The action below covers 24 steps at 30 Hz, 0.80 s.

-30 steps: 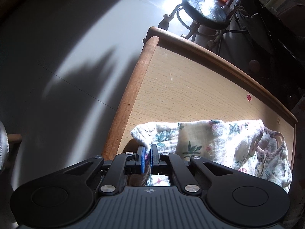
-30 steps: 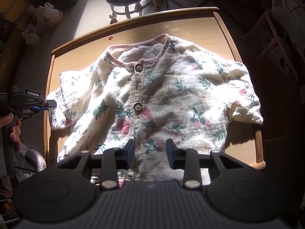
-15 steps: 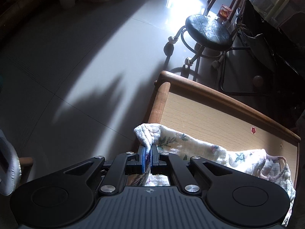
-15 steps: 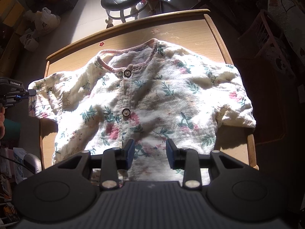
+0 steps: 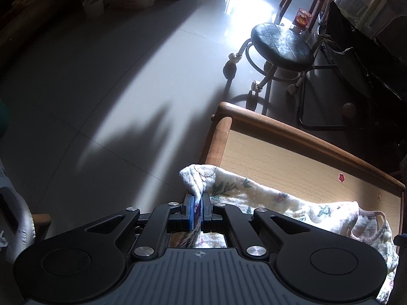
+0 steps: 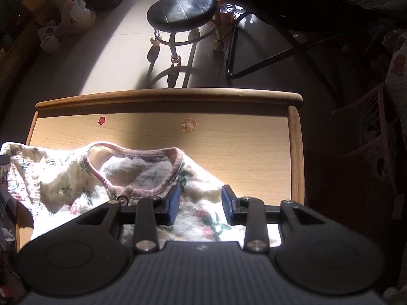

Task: Fold clothes

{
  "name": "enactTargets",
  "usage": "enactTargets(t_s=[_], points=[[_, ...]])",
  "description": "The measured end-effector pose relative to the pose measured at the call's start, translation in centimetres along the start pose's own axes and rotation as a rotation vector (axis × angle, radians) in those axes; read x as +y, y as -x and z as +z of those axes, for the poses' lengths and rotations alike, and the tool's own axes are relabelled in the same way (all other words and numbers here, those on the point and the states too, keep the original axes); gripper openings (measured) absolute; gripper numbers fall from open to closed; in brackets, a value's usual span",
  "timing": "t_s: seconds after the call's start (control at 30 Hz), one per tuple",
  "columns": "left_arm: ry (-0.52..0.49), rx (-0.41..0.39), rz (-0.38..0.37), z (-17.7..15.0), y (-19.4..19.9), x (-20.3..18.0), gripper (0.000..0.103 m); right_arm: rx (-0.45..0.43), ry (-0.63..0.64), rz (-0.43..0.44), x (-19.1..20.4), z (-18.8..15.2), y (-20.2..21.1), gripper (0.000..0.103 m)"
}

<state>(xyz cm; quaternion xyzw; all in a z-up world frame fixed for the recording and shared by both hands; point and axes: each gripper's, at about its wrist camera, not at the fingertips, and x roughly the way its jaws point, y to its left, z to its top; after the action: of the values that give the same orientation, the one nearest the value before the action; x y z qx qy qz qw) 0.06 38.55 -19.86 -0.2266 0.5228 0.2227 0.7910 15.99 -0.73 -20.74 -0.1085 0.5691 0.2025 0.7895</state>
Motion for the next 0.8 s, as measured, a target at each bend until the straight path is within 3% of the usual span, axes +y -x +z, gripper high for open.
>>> enactTargets(t_s=[0.17, 0.47, 0.53, 0.57, 0.6, 0.8], points=[[0.022, -0.007, -0.001, -0.3, 0.4, 0.2, 0.004, 0.033, 0.128, -0.009, 0.9, 1.0, -2.0, 0.035], [0.057, -0.015, -0.001, -0.5, 0.6, 0.3, 0.004, 0.028, 0.199, -0.01, 1.7, 1.1, -2.8, 0.031], [0.062, -0.016, 0.0, -0.5, 0.7, 0.2, 0.004, 0.027, 0.214, -0.01, 1.8, 1.1, -3.0, 0.023], [0.064, -0.018, 0.0, -0.6, 0.7, 0.2, 0.004, 0.027, 0.222, -0.01, 1.9, 1.1, -3.1, 0.01], [0.069, -0.018, 0.0, -0.6, 0.7, 0.3, 0.004, 0.026, 0.23, -0.011, 2.0, 1.1, -3.2, 0.004], [0.089, -0.023, -0.003, -0.6, 0.9, 0.5, 0.004, 0.023, 0.277, -0.011, 2.5, 1.1, -3.7, 0.002]])
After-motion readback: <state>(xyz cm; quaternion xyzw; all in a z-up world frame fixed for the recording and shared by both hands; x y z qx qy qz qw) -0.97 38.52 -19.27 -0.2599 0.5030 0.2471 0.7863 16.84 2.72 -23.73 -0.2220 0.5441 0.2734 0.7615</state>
